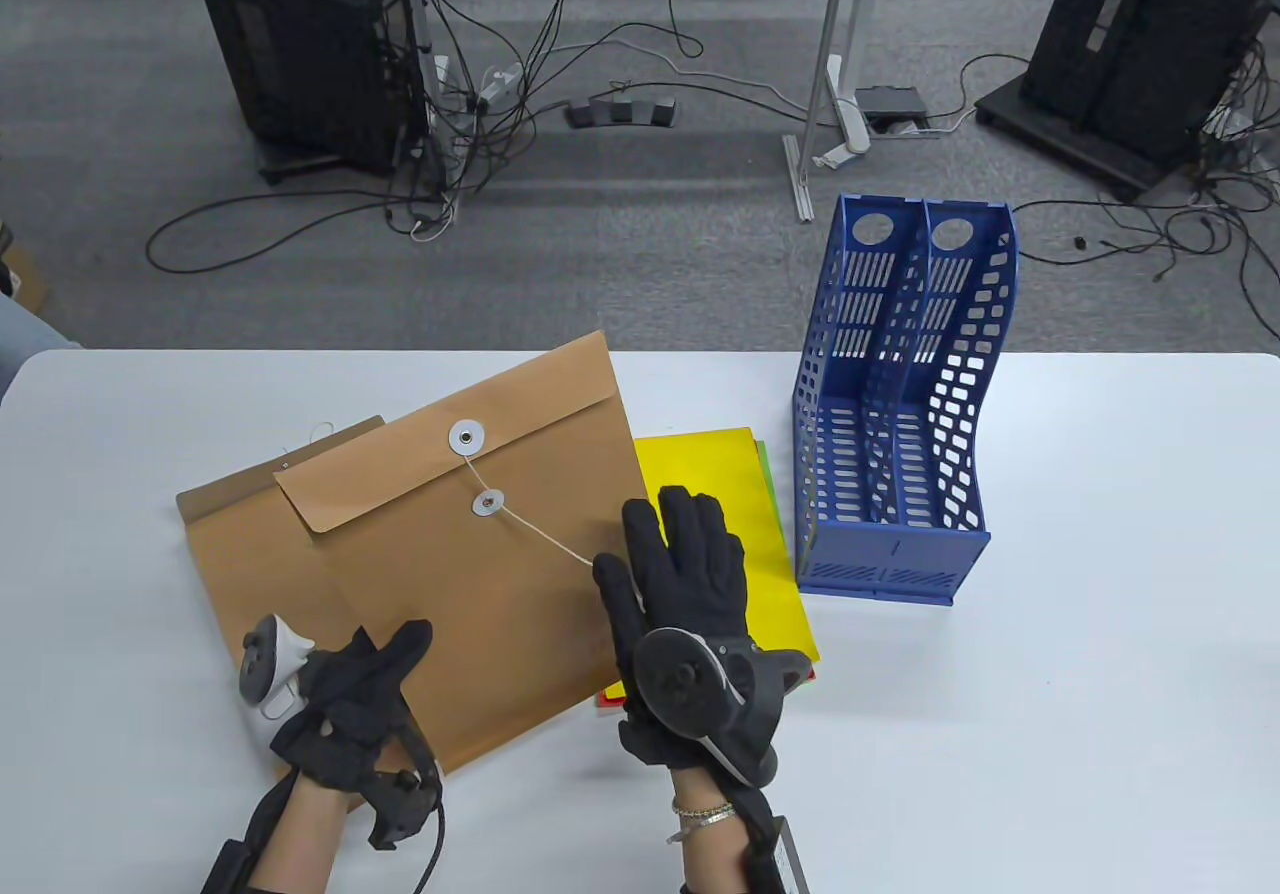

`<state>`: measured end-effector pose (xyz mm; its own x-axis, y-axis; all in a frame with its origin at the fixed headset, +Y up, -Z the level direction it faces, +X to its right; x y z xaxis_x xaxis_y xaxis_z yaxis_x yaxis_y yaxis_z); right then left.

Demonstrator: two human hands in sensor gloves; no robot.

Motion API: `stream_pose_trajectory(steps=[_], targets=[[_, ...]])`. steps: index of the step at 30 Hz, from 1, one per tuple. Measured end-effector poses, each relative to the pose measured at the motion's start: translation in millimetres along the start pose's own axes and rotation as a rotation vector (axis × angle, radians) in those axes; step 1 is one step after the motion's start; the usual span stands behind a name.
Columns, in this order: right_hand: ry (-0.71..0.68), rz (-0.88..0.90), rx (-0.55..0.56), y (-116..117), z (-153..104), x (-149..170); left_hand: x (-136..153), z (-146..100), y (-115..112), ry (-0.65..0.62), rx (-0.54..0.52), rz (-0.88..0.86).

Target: Pull cardstock from document pouches and stack

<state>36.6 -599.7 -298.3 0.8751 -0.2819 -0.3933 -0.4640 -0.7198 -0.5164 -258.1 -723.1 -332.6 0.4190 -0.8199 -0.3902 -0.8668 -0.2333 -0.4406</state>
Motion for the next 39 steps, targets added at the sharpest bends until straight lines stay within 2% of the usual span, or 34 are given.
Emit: stream_pose_trajectory(steps=[2, 4, 6, 10, 13, 17, 19, 22, 26, 30, 35, 39], targets=[[0.036, 0.008, 0.043, -7, -2, 8, -2, 0, 3, -0.014, -0.021, -0.006], [-0.001, -0.025, 0.047, -10, 0, 8, -3, -1, 3, -0.013, -0.024, -0.013], [-0.053, -0.042, 0.013, -9, 4, 0, -3, 0, 2, -0.008, -0.005, 0.002], [-0.212, -0.134, -0.11, 11, 18, -25, -3, 3, -4, 0.01, 0.064, 0.053], [-0.222, -0.149, -0.184, 15, 32, -33, -5, 4, -7, 0.037, 0.107, 0.13], [-0.254, -0.104, -0.113, -6, 52, -39, -8, 5, -3, 0.026, 0.078, 0.154], [-0.277, -0.072, -0.079, -26, 64, -43, -11, 5, -1, 0.021, 0.082, 0.193], [-0.318, -0.023, -0.058, -45, 75, -47, -14, 5, -2, 0.015, 0.087, 0.234], [-0.321, 0.018, -0.075, -61, 84, -50, -20, 5, -2, -0.009, 0.075, 0.308], [-0.337, -0.074, -0.039, -68, 92, -51, -24, 4, 2, -0.034, 0.041, 0.382], [-0.394, -0.219, -0.109, -61, 97, -55, -26, 3, 5, -0.035, 0.021, 0.422], [-0.434, -0.198, -0.192, -55, 96, -53, -25, 2, 11, -0.038, -0.015, 0.384]])
Point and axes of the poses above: the tracker on the back of each hand, its own x axis roughly to the little-finger side, its own z axis roughly from the wrist to the fingertips, y = z × x, the point moved 3 cm from there along z, roughly from the wrist to the fingertips, and after that the axes turned 13 degrees about -y, right-handed, at the moved point
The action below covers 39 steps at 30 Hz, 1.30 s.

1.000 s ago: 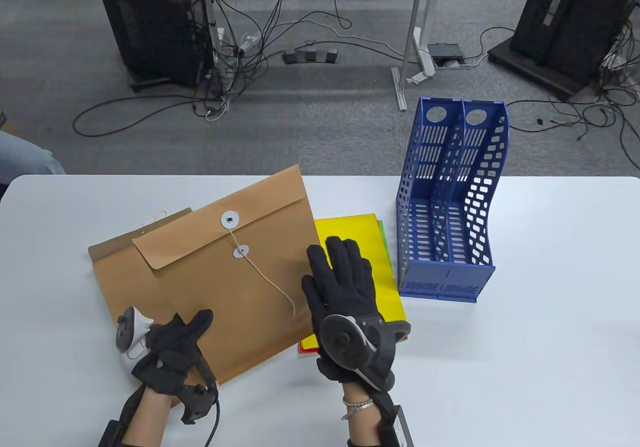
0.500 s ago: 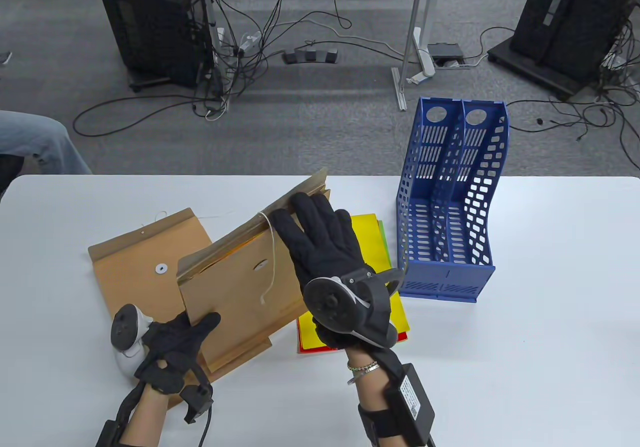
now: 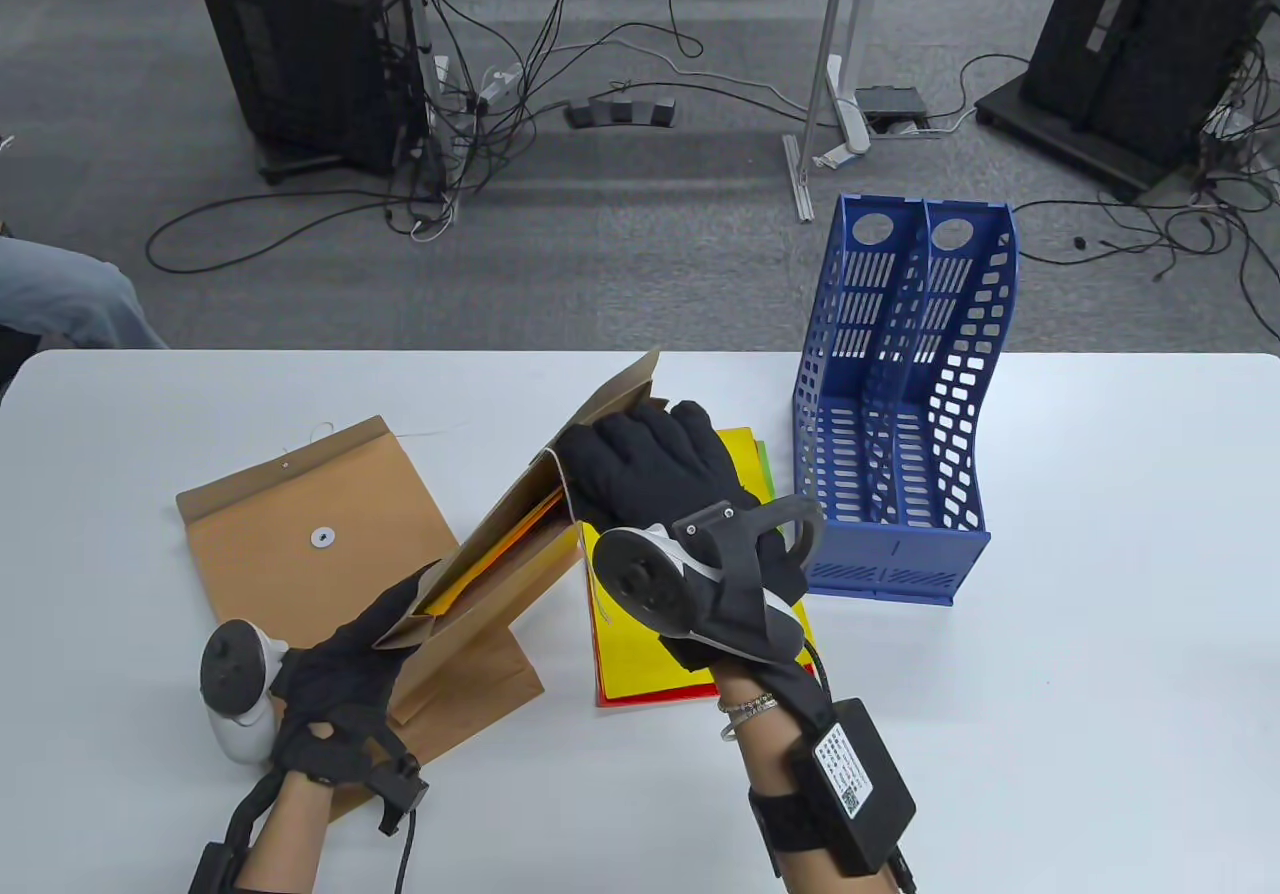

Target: Pull cardstock from document pouches and stack

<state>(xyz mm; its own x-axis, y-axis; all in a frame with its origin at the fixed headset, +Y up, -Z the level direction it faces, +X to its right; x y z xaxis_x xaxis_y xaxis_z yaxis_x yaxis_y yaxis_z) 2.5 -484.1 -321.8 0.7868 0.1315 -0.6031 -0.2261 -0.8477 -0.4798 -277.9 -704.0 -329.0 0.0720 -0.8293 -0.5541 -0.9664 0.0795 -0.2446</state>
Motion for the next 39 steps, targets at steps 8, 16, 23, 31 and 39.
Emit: stream_pose_trajectory(steps=[8, 16, 23, 31, 39], targets=[[-0.071, 0.065, -0.28, 11, 8, -1, 5, -2, 7, 0.015, -0.024, -0.04], [-0.081, 0.041, -0.371, 13, 23, -8, 6, -2, 8, 0.022, -0.009, -0.026], [-0.143, 0.012, -0.502, 26, 34, -25, 3, 1, -1, -0.003, 0.038, -0.025], [-0.185, 0.13, -0.552, 38, 42, -37, 3, 1, 0, -0.004, 0.042, -0.023], [-0.23, 0.068, -0.413, -4, 46, -42, -7, 4, -2, -0.006, 0.061, 0.083]])
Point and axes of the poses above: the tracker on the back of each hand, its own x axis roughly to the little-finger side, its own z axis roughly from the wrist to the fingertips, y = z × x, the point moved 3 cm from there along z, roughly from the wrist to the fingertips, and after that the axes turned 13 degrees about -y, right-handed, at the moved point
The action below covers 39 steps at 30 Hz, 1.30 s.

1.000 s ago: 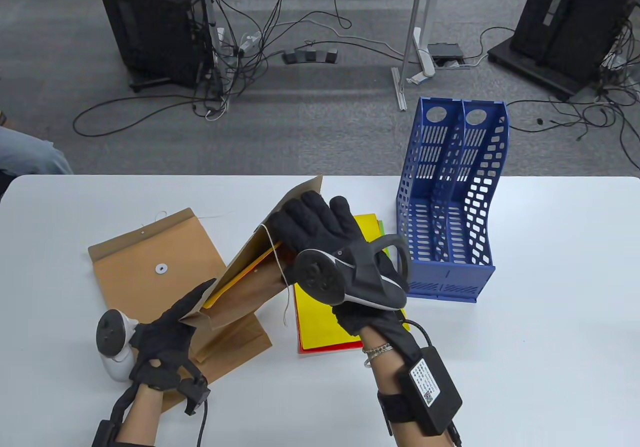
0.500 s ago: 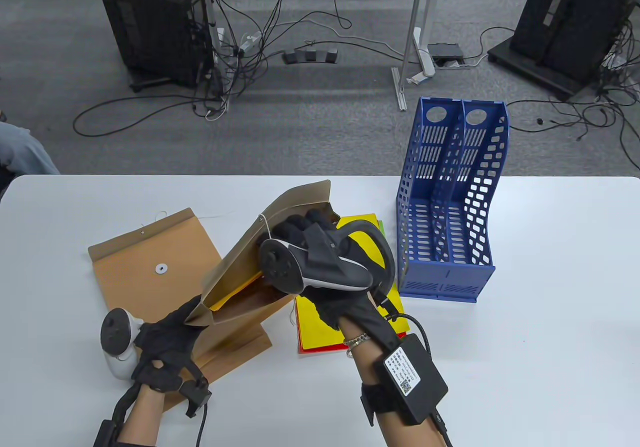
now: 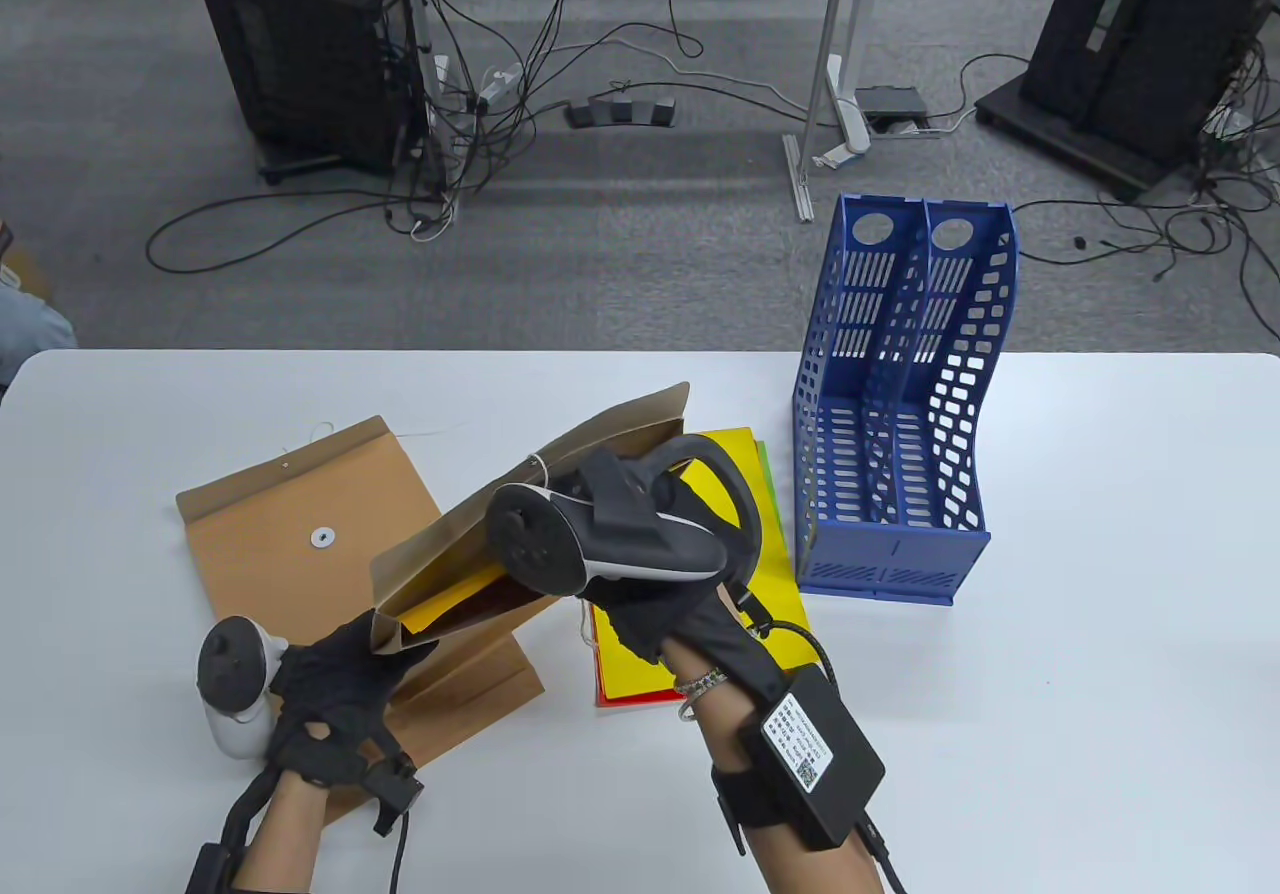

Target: Pull cardstock from document pouches and stack

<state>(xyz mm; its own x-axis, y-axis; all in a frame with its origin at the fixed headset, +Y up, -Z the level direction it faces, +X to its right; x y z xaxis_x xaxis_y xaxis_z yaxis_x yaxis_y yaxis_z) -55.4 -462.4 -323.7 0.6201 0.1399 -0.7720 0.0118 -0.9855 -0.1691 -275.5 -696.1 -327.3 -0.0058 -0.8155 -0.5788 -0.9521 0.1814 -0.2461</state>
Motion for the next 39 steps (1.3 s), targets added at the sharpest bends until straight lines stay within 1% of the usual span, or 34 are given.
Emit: stream_pose_trajectory(steps=[2, 3, 4, 5, 6, 9, 10, 11, 12, 14, 17, 19, 21, 23, 25, 27, 28, 30, 31, 32, 34, 36, 39], targets=[[0.022, 0.014, 0.05, -19, -10, 2, 4, -2, 3, 0.004, -0.003, 0.03], [0.032, 0.004, 0.105, -32, -17, 2, 6, -3, 4, 0.006, -0.026, 0.004], [0.042, -0.014, 0.136, -38, -21, 3, 6, -3, 5, 0.005, -0.037, -0.006], [0.074, -0.059, 0.206, -51, -31, 4, 6, -3, 6, 0.004, -0.037, -0.016], [0.086, -0.072, 0.252, -57, -36, 6, 6, -2, 6, -0.002, -0.034, -0.029], [0.202, -0.118, 0.499, -79, -60, 13, 2, -2, 6, -0.004, -0.027, -0.022], [0.267, -0.145, 0.616, -87, -72, 17, 3, -3, 8, 0.008, -0.021, -0.005], [0.296, -0.159, 0.67, -90, -77, 19, 4, -4, 8, 0.013, -0.018, -0.005], [0.365, -0.191, 0.783, -96, -90, 23, 5, -4, 9, 0.022, -0.014, -0.013], [0.467, -0.218, 0.888, -103, -107, 28, 7, -5, 11, 0.032, -0.009, -0.023], [0.615, -0.309, 0.946, -111, -132, 36, 10, -6, 15, 0.045, -0.011, -0.074], [0.654, -0.305, 0.999, -113, -149, 44, 11, -8, 19, 0.052, -0.032, -0.094], [0.675, -0.282, 1.045, -112, -161, 50, 12, -9, 23, 0.054, -0.059, -0.115], [0.656, -0.273, 1.09, -104, -171, 55, 11, -10, 28, 0.05, -0.088, -0.135], [0.652, -0.293, 1.114, -94, -176, 59, 10, -12, 34, 0.05, -0.114, -0.152], [0.658, -0.295, 1.141, -78, -181, 65, 10, -16, 41, 0.066, -0.152, -0.165], [0.657, -0.281, 1.144, -73, -181, 67, 11, -17, 44, 0.072, -0.168, -0.169], [0.646, -0.226, 1.124, -56, -179, 74, 13, -22, 52, 0.082, -0.224, -0.195], [0.649, -0.227, 1.083, -43, -175, 77, 14, -24, 57, 0.082, -0.25, -0.219], [0.643, -0.232, 1.057, -36, -172, 78, 14, -25, 59, 0.08, -0.266, -0.235], [0.599, -0.275, 0.915, -1, -153, 80, 13, -29, 68, 0.076, -0.317, -0.276], [0.567, -0.343, 0.804, 28, -139, 79, 12, -33, 74, 0.072, -0.359, -0.298], [0.475, -0.427, 0.595, 86, -112, 73, 10, -37, 82, 0.067, -0.402, -0.332]])
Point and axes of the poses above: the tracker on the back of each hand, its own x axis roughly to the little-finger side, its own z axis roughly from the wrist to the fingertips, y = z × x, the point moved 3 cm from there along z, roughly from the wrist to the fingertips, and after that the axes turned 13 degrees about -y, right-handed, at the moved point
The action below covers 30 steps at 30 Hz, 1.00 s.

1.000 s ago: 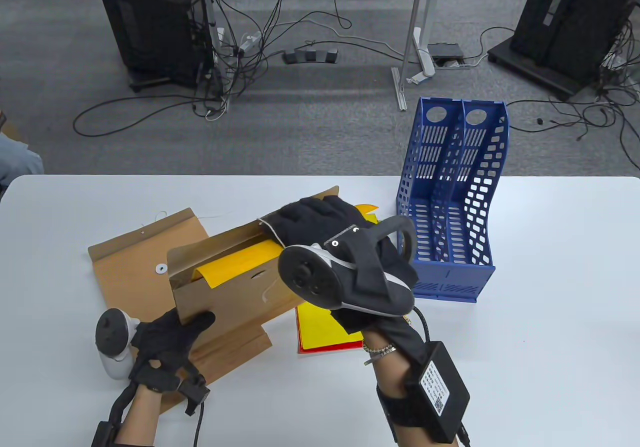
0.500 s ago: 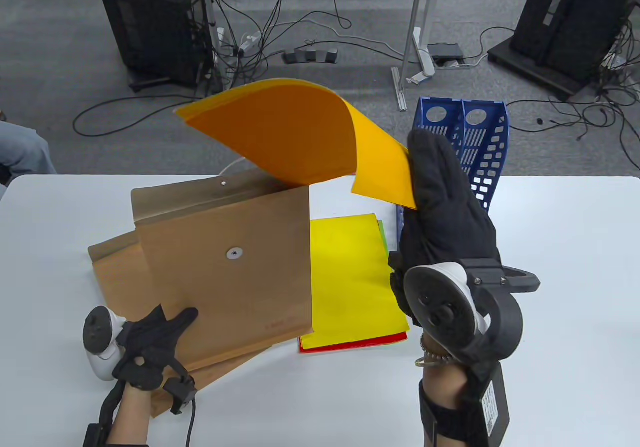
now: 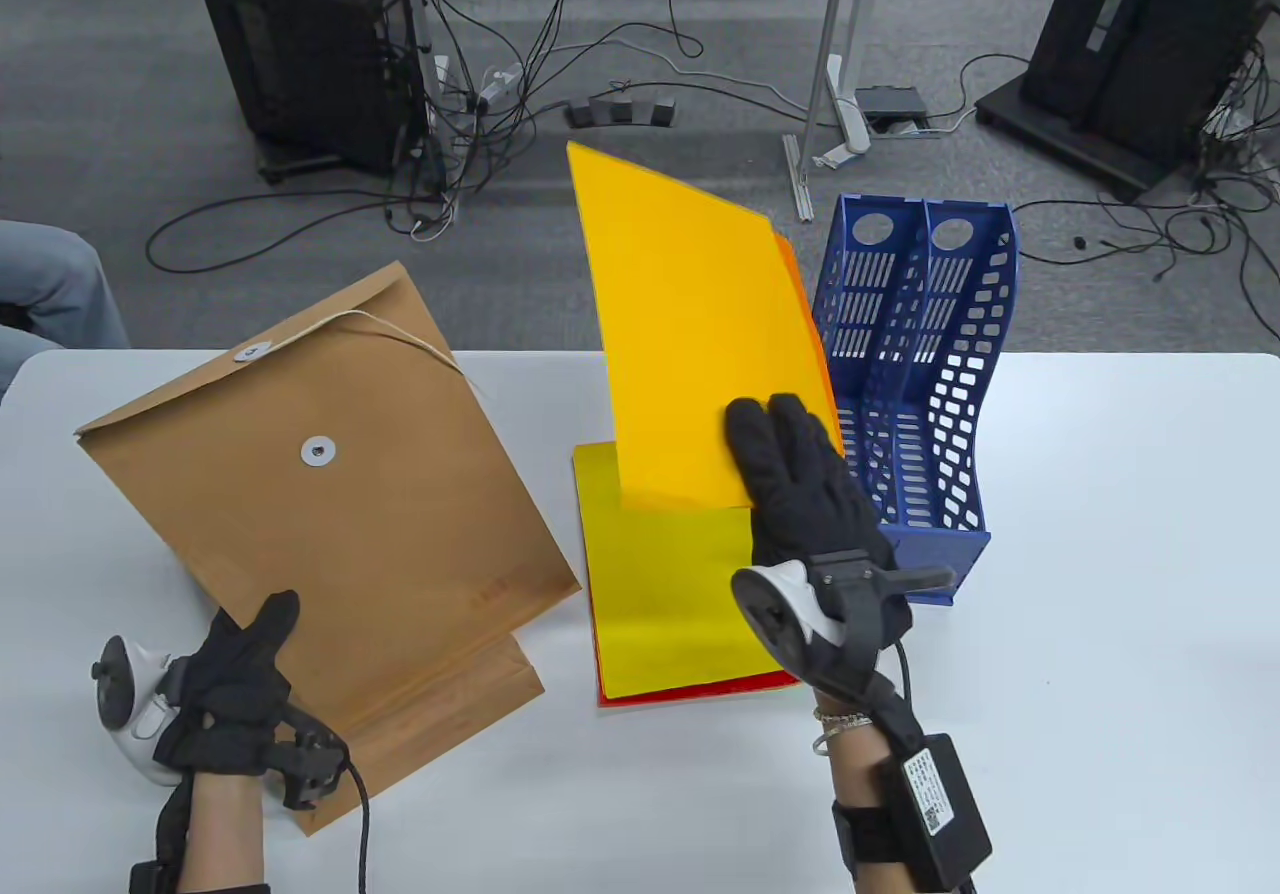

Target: Pull cardstock from document pouches and stack

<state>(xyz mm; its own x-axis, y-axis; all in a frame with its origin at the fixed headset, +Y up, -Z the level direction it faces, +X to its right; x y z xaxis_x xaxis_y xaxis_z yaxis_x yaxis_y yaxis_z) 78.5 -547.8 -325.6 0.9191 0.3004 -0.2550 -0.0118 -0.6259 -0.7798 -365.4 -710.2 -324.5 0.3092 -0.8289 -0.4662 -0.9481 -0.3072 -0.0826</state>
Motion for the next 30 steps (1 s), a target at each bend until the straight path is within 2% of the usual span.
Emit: stream_pose_trajectory(steps=[4, 8, 11, 16, 20, 24, 26, 30], targets=[[-0.199, -0.134, -0.18, 59, -29, -46, -4, -1, 9, 0.008, -0.022, -0.009], [-0.253, -0.163, -0.324, 104, -55, -65, -2, -2, 10, 0.011, -0.019, -0.03], [-0.286, -0.16, -0.417, 126, -74, -72, 1, -2, 9, 0.021, -0.016, -0.041], [-0.352, -0.151, -0.558, 141, -96, -85, 3, -3, 9, 0.04, -0.022, -0.032], [-0.325, 0.011, -0.849, 158, -114, -85, 5, -3, 8, 0.045, -0.028, -0.041], [-0.275, 0.181, -1.072, 169, -130, -80, 6, -3, 8, 0.052, -0.022, -0.035], [-0.212, 0.263, -1.109, 170, -133, -76, 7, -3, 8, 0.058, -0.02, -0.032], [-0.116, 0.364, -1.003, 158, -127, -67, 9, -3, 8, 0.076, -0.014, -0.016]])
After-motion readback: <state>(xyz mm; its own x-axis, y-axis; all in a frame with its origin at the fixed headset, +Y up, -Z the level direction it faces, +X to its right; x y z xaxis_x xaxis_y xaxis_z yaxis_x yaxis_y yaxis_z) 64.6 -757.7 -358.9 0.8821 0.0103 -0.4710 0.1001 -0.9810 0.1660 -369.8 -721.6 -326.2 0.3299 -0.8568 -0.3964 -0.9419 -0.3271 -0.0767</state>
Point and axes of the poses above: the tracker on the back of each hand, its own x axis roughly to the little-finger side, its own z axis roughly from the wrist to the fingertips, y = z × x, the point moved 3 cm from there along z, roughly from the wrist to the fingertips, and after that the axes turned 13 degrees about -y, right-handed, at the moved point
